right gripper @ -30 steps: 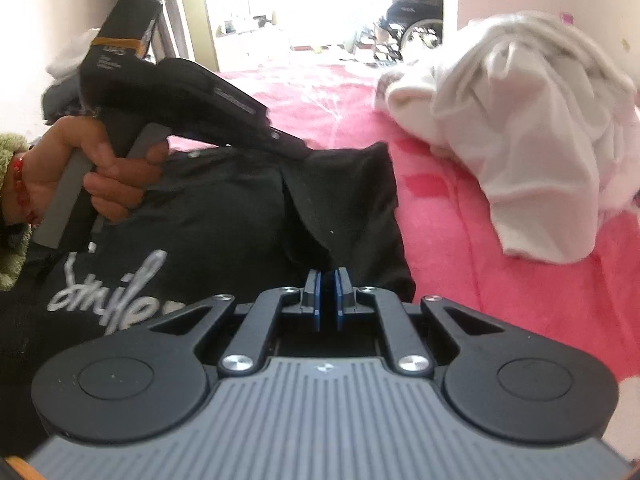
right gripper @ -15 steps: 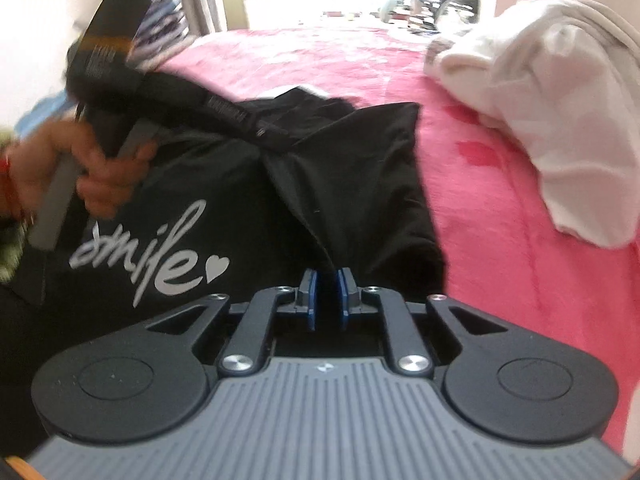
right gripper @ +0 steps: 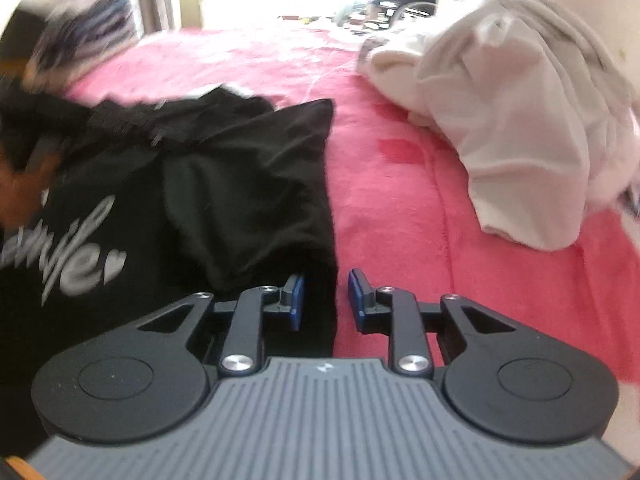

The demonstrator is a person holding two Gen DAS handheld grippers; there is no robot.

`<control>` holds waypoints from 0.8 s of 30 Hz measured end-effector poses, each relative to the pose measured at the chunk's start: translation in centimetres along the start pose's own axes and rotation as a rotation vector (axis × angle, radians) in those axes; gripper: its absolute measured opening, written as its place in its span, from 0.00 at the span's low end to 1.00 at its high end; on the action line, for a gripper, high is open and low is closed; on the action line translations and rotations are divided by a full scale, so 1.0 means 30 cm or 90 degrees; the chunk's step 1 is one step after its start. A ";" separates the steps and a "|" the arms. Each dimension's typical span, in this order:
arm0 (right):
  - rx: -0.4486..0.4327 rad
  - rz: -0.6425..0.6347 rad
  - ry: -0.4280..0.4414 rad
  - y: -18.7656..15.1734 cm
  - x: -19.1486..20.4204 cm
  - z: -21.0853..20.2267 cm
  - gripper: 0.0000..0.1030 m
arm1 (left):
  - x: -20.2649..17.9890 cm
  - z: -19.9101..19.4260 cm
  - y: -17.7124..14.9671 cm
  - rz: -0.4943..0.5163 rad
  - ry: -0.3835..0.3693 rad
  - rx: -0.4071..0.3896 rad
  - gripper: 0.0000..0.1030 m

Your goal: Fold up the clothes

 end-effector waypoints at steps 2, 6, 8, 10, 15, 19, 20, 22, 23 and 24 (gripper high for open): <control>-0.002 0.086 0.009 -0.006 -0.066 0.010 0.20 | 0.005 0.000 -0.006 0.001 -0.003 -0.004 0.05; -0.001 0.213 0.041 -0.027 -0.150 -0.022 0.21 | 0.014 0.000 -0.012 -0.005 -0.012 -0.010 0.07; 0.009 0.220 0.029 -0.029 -0.151 -0.047 0.24 | 0.015 -0.002 -0.013 -0.005 -0.016 -0.012 0.07; 0.025 0.215 -0.004 -0.026 -0.149 -0.071 0.25 | 0.018 -0.005 -0.015 -0.006 -0.021 -0.013 0.07; -0.026 0.196 0.012 0.027 -0.063 -0.144 0.26 | 0.015 -0.010 -0.017 -0.006 -0.026 -0.014 0.10; -0.038 0.144 0.075 0.081 0.071 -0.087 0.23 | 0.006 -0.017 -0.014 -0.004 -0.028 -0.014 0.20; -0.028 0.133 0.075 0.076 0.088 -0.063 0.23 | 0.008 -0.026 -0.008 -0.008 -0.028 -0.018 0.24; 0.006 0.121 0.074 0.043 0.107 -0.014 0.24 | 0.014 -0.047 0.008 -0.019 -0.024 -0.032 0.32; 0.028 0.123 0.075 0.016 0.110 0.008 0.24 | 0.017 -0.061 0.020 -0.025 -0.025 -0.044 0.35; 0.025 0.122 0.074 -0.012 0.117 0.010 0.24 | 0.014 -0.070 0.043 -0.028 -0.030 -0.058 0.37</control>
Point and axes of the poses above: each gripper's, at about its wrist camera, not at the fingertips, and z roughly the way its jaws point, x to its left, y to its top, the point moved 4 cm from there along z, roughly the way its jaws point, and after that the axes turned 1 degree about x, right-handed, at the moved point
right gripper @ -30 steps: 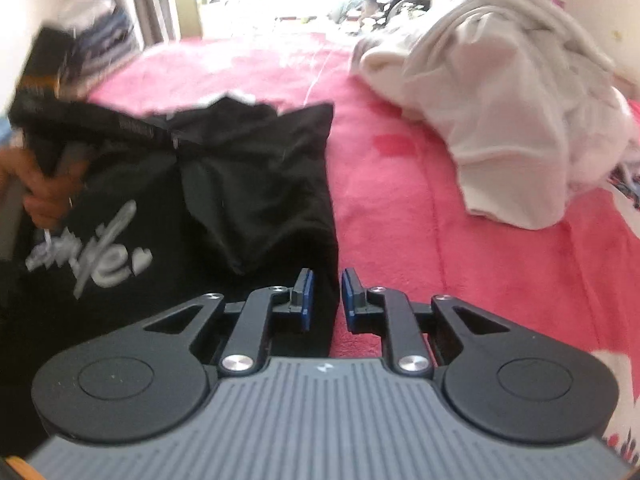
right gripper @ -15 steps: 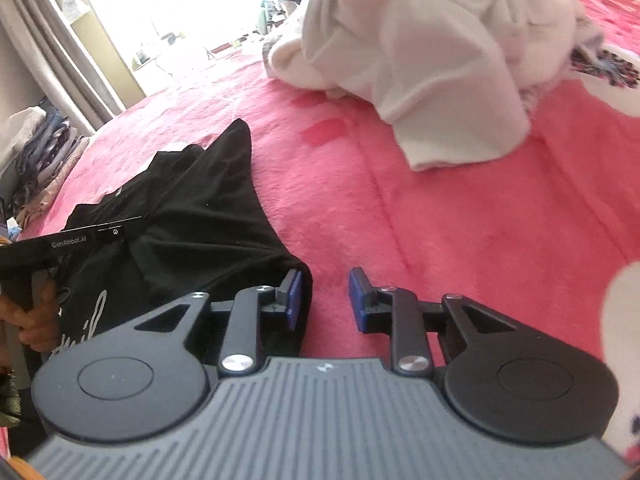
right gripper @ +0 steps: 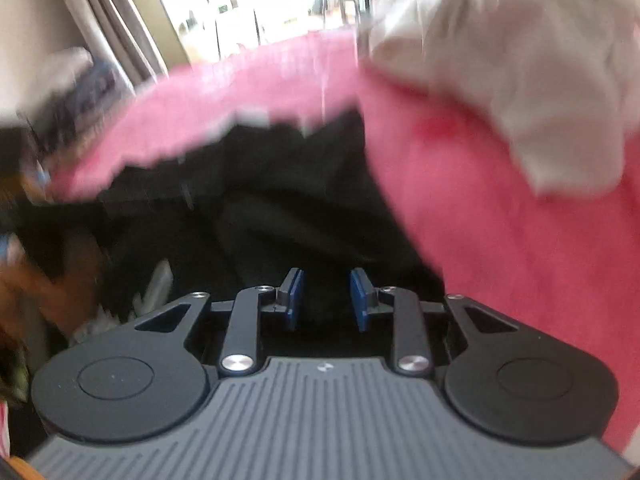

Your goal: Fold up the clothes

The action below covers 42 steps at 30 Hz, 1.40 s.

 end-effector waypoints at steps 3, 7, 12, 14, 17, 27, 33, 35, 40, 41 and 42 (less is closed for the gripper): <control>-0.030 -0.015 -0.009 -0.041 0.007 -0.009 0.24 | -0.042 0.025 0.081 0.013 -0.019 -0.013 0.43; -0.043 -0.030 -0.021 -0.053 0.015 0.001 0.24 | -0.151 0.176 0.168 0.077 -0.017 0.030 0.47; -0.060 -0.038 -0.023 -0.073 0.021 -0.006 0.24 | -0.271 0.299 0.224 0.157 0.020 0.061 0.42; -0.067 -0.037 -0.021 -0.077 0.019 -0.003 0.24 | -0.318 0.335 0.227 0.211 0.052 0.069 0.42; -0.077 -0.036 -0.020 -0.083 0.018 -0.003 0.24 | -0.340 0.407 0.196 0.279 0.114 0.100 0.43; -0.092 -0.022 -0.012 -0.092 0.010 -0.006 0.24 | -0.167 0.388 0.276 0.105 0.129 -0.030 0.33; -0.102 -0.016 -0.008 -0.100 0.008 -0.008 0.24 | -0.040 0.278 0.343 0.153 0.086 0.000 0.35; -0.105 -0.015 -0.008 -0.102 0.011 -0.009 0.24 | -0.053 0.276 0.307 0.247 0.068 0.044 0.35; -0.109 -0.010 -0.003 -0.104 0.006 -0.009 0.24 | -0.155 0.303 0.160 0.485 0.038 0.109 0.36; -0.109 -0.009 -0.002 -0.104 0.004 -0.010 0.24 | -0.173 0.312 0.128 0.522 0.031 0.119 0.36; -0.110 -0.007 0.000 -0.105 0.003 -0.010 0.24 | -0.191 0.320 0.099 0.558 0.024 0.123 0.36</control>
Point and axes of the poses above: each gripper's, at about its wrist camera, not at the fingertips, and z roughly the way its jaws point, x to its left, y to its top, the point moved 4 cm from there along z, roughly the way its jaws point, and after that the axes turned 1 degree about x, right-handed, at the moved point
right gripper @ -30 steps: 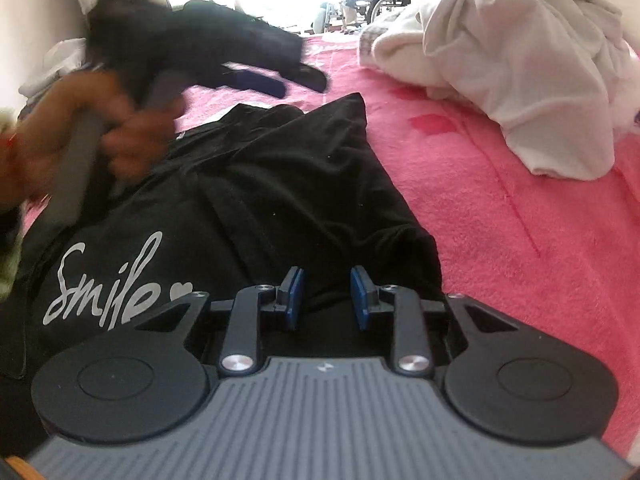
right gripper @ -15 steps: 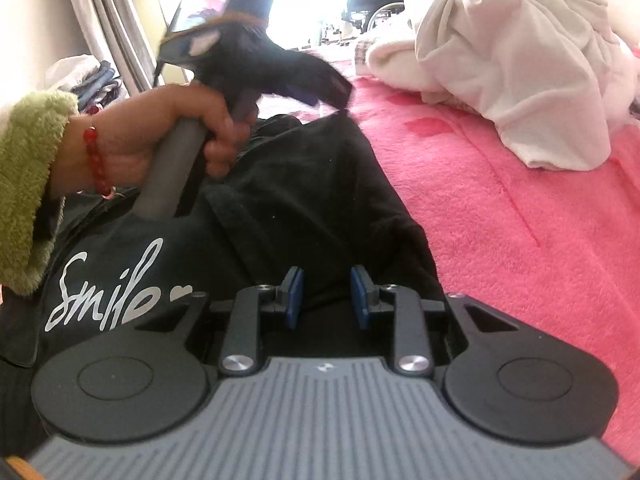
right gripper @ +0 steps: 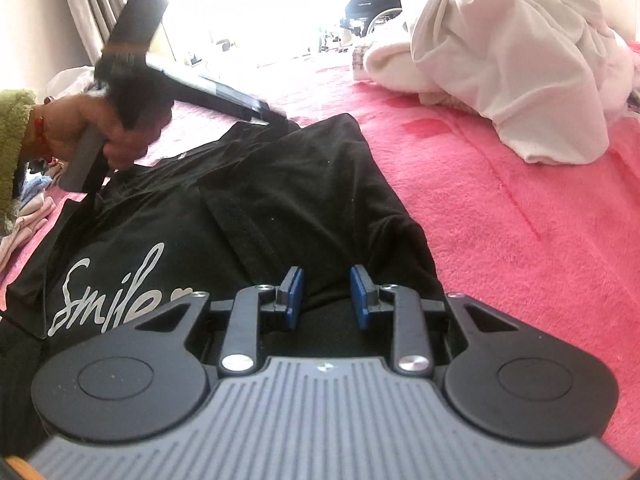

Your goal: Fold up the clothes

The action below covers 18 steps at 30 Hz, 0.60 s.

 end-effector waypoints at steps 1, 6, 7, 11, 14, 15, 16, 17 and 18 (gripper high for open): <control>-0.001 0.002 0.002 -0.001 -0.002 -0.001 0.24 | -0.022 0.010 -0.008 0.026 0.001 -0.002 0.34; -0.007 0.017 0.016 -0.003 -0.014 -0.002 0.24 | -0.023 0.071 0.011 0.022 0.036 -0.026 0.37; -0.008 0.020 0.018 -0.004 -0.015 -0.003 0.24 | -0.014 0.081 0.021 0.005 0.036 -0.030 0.37; -0.015 0.029 0.027 -0.009 -0.019 -0.006 0.24 | 0.026 0.115 0.048 -0.079 0.051 -0.041 0.42; -0.020 0.035 0.033 -0.014 -0.021 -0.010 0.24 | 0.100 0.153 0.050 -0.194 0.084 -0.030 0.42; -0.021 0.035 0.033 -0.016 -0.021 -0.011 0.24 | 0.129 0.166 0.048 -0.236 0.094 -0.023 0.42; -0.021 0.035 0.033 -0.016 -0.020 -0.011 0.24 | 0.155 0.171 0.048 -0.274 0.109 -0.019 0.42; -0.022 0.034 0.032 -0.016 -0.019 -0.011 0.24 | 0.176 0.167 0.050 -0.304 0.126 -0.016 0.42; -0.023 0.033 0.031 -0.018 -0.018 -0.011 0.24 | 0.196 0.157 0.052 -0.331 0.139 -0.014 0.42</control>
Point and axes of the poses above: each gripper's, at about its wrist camera, not at the fingertips, and z roughly the way its jaws point, x to its left, y to its top, the point moved 4 cm from there along z, roughly the way its jaws point, and after that the axes turned 1 degree about x, right-handed, at the moved point
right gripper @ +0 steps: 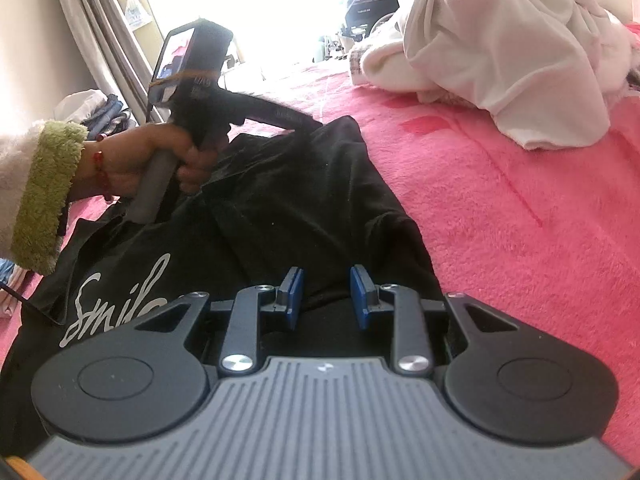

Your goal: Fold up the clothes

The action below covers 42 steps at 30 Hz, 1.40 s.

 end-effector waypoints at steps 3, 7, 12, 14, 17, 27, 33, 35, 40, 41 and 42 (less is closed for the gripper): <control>-0.003 0.000 0.001 -0.003 -0.002 0.003 0.24 | 0.063 -0.059 0.027 -0.060 0.029 -0.007 0.41; -0.003 0.010 0.008 -0.002 -0.009 0.007 0.24 | 0.191 -0.240 0.027 -0.153 0.037 -0.009 0.47; -0.004 0.028 0.024 0.009 -0.016 -0.003 0.25 | 0.393 -0.595 -0.062 -0.284 0.008 -0.017 0.52; -0.006 0.049 0.040 0.026 -0.018 -0.034 0.35 | 0.450 -0.752 -0.118 -0.310 0.011 -0.026 0.54; -0.022 0.083 0.054 0.064 -0.010 -0.112 0.44 | 0.520 -0.984 -0.214 -0.331 0.030 -0.040 0.56; -0.061 0.223 0.102 0.107 -0.010 -0.546 0.56 | 0.465 -1.510 -0.622 -0.358 0.006 0.022 0.61; 0.045 0.295 0.073 -0.111 -0.126 -0.762 0.63 | 0.323 -1.527 -0.988 -0.420 -0.071 0.152 0.58; 0.095 0.301 0.040 -0.173 -0.162 -0.780 0.63 | 0.278 -1.521 -1.091 -0.427 -0.094 0.191 0.55; 0.139 0.310 0.006 -0.240 -0.224 -0.772 0.63 | 0.181 -1.524 -1.268 -0.412 -0.134 0.224 0.50; 0.146 0.310 0.002 -0.248 -0.231 -0.757 0.63 | 0.166 -1.524 -1.300 -0.419 -0.145 0.226 0.49; 0.156 0.307 -0.006 -0.253 -0.235 -0.742 0.63 | 0.153 -1.519 -1.331 -0.428 -0.156 0.230 0.48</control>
Point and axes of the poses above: each gripper's, at about its wrist camera, not at the fingertips, and z roughly the way its jaws point, x to its left, y to its top, the point moved 4 cm from there along z, roughly the way its jaws point, and after that the axes turned 1 degree about x, right-handed, at the moved point
